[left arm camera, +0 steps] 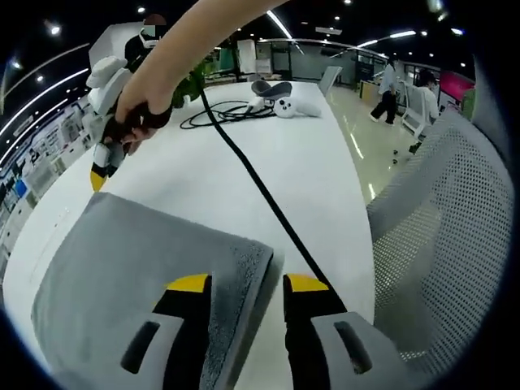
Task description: Fold the towel on the table until its edges align and the towel forms a compact rectangular stack.
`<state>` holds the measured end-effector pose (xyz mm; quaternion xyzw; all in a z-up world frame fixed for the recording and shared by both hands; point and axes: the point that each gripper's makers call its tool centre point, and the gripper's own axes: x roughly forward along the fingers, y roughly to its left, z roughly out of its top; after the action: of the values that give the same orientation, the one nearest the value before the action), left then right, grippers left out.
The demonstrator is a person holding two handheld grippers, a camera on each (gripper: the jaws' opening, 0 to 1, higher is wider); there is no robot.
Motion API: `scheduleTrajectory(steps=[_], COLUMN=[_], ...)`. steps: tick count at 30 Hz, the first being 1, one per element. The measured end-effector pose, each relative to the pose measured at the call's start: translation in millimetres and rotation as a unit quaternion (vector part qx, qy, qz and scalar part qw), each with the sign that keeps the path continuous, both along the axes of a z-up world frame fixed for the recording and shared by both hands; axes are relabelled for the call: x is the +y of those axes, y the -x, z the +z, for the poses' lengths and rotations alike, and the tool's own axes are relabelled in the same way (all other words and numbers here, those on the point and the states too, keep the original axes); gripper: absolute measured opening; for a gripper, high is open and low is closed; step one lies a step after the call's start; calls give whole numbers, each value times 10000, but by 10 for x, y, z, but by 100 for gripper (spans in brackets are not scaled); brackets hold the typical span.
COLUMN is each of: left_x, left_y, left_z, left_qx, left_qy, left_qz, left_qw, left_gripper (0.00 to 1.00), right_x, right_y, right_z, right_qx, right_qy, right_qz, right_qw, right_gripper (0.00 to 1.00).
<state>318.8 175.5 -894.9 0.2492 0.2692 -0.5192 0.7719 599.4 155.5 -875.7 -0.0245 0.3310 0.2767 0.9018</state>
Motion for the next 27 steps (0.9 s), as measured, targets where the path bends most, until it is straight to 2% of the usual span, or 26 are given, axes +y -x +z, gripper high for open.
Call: scheduleTrajectory(steps=[6, 8, 19, 23, 27], left_x=[-102, -133, -221, -240, -279], left_y=[-7, 0, 36, 24, 36], left_z=[-6, 3, -63, -65, -75], left_qx=[6, 9, 102, 68, 158], left_qy=[59, 150, 148, 158, 217], left_qz=[-33, -50, -79, -71, -75], left_qw=[10000, 9999, 9998, 9998, 9996], left_gripper=[27, 24, 19, 17, 15], right_x=[1, 21, 135, 154, 160], right_y=[-101, -116, -269, -301, -320], right_z=[-64, -77, -133, -194, -256], right_qx=[-18, -18, -157, -140, -97], right_qy=[-15, -64, -197, -196, -207], right_qz=[-110, -145, -304, -348, -374], right_qw=[9999, 9999, 9992, 9991, 9990], right_gripper=[28, 24, 17, 15, 14])
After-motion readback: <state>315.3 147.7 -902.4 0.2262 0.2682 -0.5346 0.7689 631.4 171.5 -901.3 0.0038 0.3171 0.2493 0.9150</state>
